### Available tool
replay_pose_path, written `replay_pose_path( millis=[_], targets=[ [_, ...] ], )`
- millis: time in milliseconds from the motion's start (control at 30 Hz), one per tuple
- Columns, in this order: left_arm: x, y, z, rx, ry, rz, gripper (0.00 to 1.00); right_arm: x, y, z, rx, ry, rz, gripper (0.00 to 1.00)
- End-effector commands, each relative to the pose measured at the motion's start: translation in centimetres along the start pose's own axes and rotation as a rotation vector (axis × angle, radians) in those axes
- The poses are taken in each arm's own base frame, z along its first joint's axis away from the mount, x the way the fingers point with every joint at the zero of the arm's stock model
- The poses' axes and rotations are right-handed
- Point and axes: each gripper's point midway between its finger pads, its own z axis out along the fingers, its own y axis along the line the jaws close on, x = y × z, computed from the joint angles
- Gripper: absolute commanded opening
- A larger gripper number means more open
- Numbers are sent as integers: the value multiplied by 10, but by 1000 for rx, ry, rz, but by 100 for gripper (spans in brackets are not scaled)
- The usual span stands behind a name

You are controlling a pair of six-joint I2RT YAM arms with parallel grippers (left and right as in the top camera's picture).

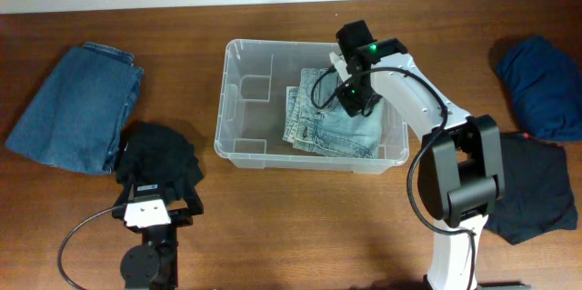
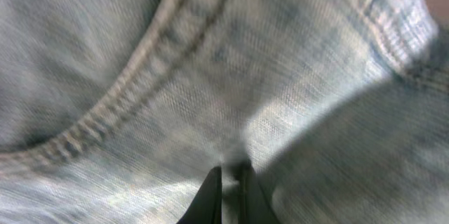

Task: Pack container
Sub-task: 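Lower the right gripper to press the jeans flat in the bin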

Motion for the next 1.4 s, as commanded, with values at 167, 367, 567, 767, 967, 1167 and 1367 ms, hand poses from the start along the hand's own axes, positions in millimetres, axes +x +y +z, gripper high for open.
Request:
replay_pose_path(
  millis=[167, 367, 567, 767, 967, 1167, 1367],
  targets=[
    [0, 0, 0, -1, -1, 12, 99, 10, -18, 5, 92, 53, -18, 4],
    [1, 0, 0, -1, -1, 12, 99, -3, 26, -22, -123, -12, -40, 4],
    [1, 0, 0, -1, -1, 12, 100, 0, 47, -51, -166, -37, -78, 4],
    [0, 0, 0, -1, -1, 12, 99, 13, 64, -51, -196, 11, -108, 4],
    [0, 0, 0, -1, -1, 12, 99, 22, 75, -33, -234, 44, -114, 4],
    [0, 0, 0, -1, -1, 12, 99, 52, 79, -19, -252, 134, -194, 4],
    [0, 0, 0, -1, -1, 12, 99, 88, 72, -15, -222, 271, -258, 4]
  ],
)
